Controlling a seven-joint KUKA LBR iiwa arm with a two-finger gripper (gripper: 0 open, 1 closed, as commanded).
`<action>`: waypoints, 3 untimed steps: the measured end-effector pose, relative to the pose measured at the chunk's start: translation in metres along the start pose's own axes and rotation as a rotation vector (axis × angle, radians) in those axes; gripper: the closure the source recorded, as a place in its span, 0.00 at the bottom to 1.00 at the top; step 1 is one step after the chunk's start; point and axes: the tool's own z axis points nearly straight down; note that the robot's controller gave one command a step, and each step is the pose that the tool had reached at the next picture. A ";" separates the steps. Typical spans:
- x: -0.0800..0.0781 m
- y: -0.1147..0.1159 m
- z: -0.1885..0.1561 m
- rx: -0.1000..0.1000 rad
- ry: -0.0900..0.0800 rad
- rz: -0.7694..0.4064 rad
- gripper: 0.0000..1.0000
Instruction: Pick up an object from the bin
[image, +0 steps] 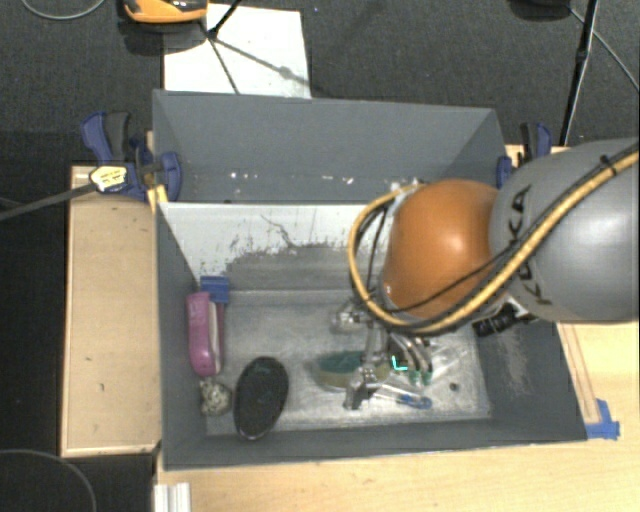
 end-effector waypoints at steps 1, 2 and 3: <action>-0.028 -0.040 0.111 -0.003 -0.012 0.026 0.00; -0.030 -0.039 0.106 -0.003 -0.021 0.030 1.00; -0.026 -0.034 -0.049 -0.002 -0.015 0.105 1.00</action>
Offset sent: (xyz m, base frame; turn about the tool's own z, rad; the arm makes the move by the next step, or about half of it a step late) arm 0.0249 -0.0396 -0.1107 0.0231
